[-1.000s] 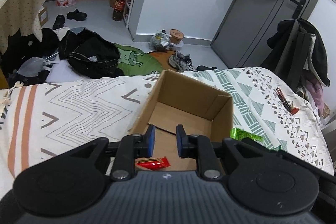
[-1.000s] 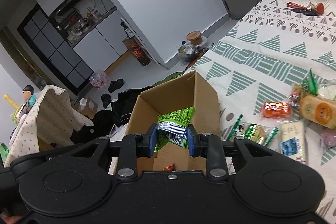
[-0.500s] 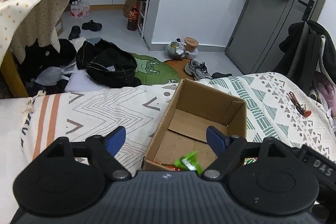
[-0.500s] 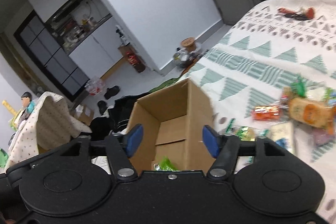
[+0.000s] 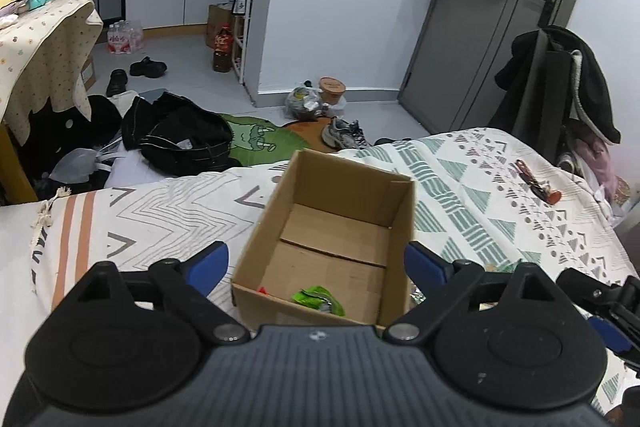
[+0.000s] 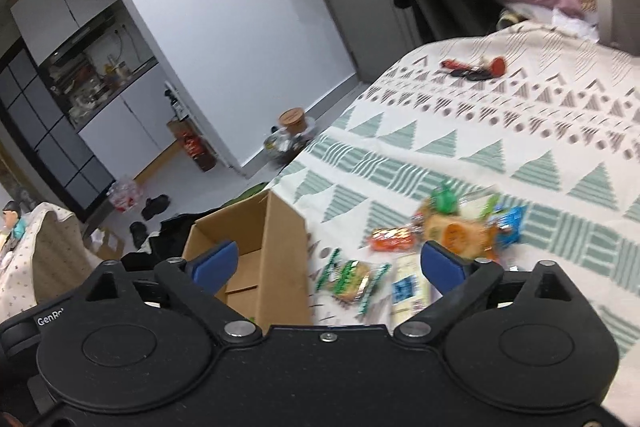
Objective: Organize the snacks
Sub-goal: 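Grasp the white cake bar with the left tool while the right tool moves toward a blue candy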
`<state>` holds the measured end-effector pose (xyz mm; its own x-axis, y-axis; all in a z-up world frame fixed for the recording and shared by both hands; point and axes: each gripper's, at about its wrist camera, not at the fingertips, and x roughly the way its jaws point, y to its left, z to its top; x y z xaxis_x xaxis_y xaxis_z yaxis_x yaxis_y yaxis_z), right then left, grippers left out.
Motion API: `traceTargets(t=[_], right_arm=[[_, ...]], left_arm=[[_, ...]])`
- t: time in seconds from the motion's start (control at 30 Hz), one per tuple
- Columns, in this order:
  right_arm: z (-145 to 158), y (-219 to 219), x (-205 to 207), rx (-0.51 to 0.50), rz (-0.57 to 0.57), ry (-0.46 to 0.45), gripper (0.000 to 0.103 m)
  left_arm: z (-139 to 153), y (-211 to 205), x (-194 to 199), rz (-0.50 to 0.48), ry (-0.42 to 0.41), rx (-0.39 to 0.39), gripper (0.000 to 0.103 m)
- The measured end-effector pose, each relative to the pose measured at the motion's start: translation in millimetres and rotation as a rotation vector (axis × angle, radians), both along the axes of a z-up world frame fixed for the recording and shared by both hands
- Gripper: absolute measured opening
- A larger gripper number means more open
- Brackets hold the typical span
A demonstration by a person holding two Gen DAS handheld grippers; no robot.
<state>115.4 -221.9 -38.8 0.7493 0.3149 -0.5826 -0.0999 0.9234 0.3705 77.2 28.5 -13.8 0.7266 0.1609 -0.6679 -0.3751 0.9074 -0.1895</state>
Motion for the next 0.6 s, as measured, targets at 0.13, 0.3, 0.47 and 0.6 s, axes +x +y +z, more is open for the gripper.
traceTargets(t=[0.13, 0.3, 0.47, 0.6], right_arm=[[4, -17, -13, -0.006, -0.038, -0.018, 0.101], [1, -37, -31, -0.047, -0.094, -0.026, 0.103], [-1, -55, -42, -0.042, -0.151, -0.011, 0.103], [-5, -63, -51, -0.052, -0.190, 0.003, 0.103]], left_arm=[[3, -8, -4, -0.024, -0.007, -0.015, 0.094], [6, -16, -7, -0.061, 0.001, -0.025, 0.094], [4, -28, -9, -0.112, 0.005, -0.030, 0.094], [1, -39, -8, -0.161, 0.016, -0.044, 0.094]])
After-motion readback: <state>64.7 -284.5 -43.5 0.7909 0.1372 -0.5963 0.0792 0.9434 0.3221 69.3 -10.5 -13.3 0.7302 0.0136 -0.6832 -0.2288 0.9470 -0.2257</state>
